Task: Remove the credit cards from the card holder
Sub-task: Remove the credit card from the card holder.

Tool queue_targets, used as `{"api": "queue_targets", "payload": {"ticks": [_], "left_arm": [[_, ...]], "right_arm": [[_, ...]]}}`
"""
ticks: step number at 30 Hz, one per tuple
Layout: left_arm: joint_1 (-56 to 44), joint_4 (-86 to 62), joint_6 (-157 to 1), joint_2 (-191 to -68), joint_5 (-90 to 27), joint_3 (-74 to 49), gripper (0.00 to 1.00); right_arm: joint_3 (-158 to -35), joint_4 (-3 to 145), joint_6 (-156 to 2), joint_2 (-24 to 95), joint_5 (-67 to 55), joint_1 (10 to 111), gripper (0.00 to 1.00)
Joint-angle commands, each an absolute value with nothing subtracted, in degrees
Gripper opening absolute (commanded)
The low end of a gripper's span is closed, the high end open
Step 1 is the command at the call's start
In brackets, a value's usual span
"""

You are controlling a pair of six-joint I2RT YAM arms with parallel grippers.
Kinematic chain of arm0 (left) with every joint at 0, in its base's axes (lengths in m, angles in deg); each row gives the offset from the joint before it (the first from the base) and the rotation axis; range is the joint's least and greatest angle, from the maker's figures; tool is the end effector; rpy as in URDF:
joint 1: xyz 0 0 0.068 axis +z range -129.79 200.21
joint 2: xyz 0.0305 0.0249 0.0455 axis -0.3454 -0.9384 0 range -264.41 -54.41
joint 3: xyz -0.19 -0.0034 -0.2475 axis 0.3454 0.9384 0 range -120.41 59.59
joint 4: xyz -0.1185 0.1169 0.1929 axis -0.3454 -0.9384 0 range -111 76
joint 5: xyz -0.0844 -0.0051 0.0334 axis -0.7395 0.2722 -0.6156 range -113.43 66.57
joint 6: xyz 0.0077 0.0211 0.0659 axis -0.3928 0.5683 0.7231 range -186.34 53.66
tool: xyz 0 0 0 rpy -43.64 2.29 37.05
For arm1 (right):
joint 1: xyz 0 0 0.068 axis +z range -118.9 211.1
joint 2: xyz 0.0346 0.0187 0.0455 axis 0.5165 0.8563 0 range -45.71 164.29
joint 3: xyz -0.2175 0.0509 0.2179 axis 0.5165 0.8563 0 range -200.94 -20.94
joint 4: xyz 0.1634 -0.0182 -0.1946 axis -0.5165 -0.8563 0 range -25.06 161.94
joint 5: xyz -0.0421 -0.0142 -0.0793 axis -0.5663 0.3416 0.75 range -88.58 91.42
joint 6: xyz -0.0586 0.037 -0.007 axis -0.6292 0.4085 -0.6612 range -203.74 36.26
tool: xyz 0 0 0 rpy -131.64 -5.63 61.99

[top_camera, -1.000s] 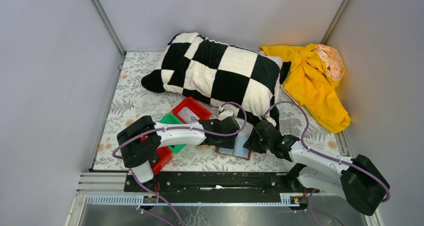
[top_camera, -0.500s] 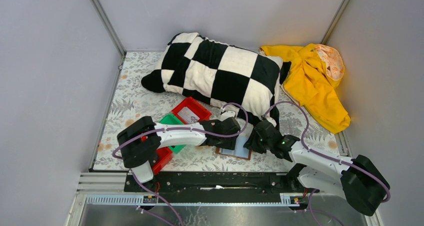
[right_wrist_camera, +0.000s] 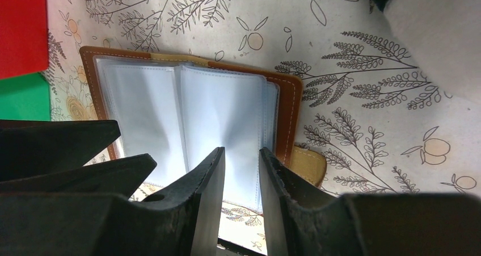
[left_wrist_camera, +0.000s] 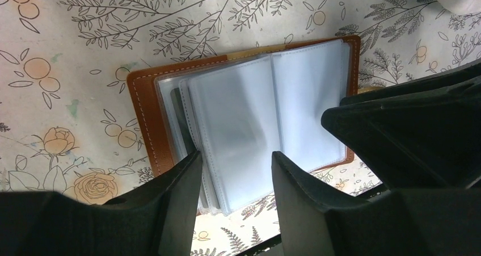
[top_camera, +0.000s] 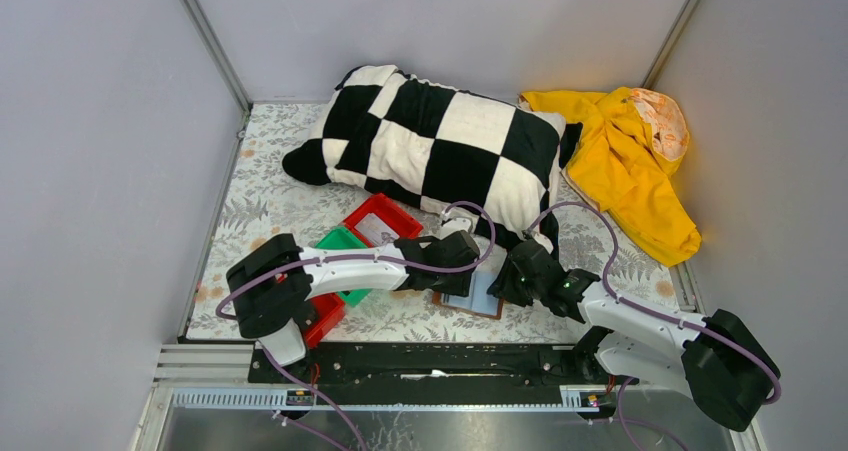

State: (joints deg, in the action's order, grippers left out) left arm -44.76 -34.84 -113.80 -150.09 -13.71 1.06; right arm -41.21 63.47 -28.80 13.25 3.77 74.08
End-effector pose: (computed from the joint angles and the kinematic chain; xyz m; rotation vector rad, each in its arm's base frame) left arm 0.1544 -0.3084 0.2104 0.3393 2.6273 -0.5062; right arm 0.1295 0.1176 0.1766 0.2836 2.5129 0.7142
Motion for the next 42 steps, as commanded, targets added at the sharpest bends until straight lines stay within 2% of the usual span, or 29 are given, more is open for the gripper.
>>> {"api": "queue_targets", "payload": {"ticks": [1, 8, 14, 20, 25, 36, 42], "left_arm": [[-45.45, -29.31, -114.02, -147.84, -16.48, -1.5, 0.5], [-45.45, -29.3, -113.98, -146.49, -16.31, -1.74, 0.38], [-45.45, -29.3, -114.15, -145.46, -16.31, -1.86, 0.15], [-45.45, -28.89, -114.24, -145.12, -17.1, -1.77, 0.03], [-45.45, -28.59, -113.99, -145.35, -18.16, -1.95, 0.03], [-45.45, -28.38, -113.08, -147.71, -20.94, -2.99, 0.16], [-45.45, -28.33, -113.01, -147.98, -21.27, -2.76, 0.19]], "right_arm": [[-40.28, 60.35, -28.68, 13.1, 5.59, 74.52, 0.36], [-40.61, 59.69, -28.45, 11.92, 5.71, 74.52, 0.36], [-41.94, 59.42, -28.66, 9.24, 5.11, 74.52, 0.36], [-44.63, 58.57, -29.52, 8.41, 4.01, 74.52, 0.36], [-45.9, 58.86, -29.39, 6.75, 3.15, 74.52, 0.37], [-45.3, 60.6, -26.41, 5.7, 1.55, 74.52, 0.45], [-44.91, 59.11, -24.74, 2.61, 6.33, 74.52, 0.47]]}}
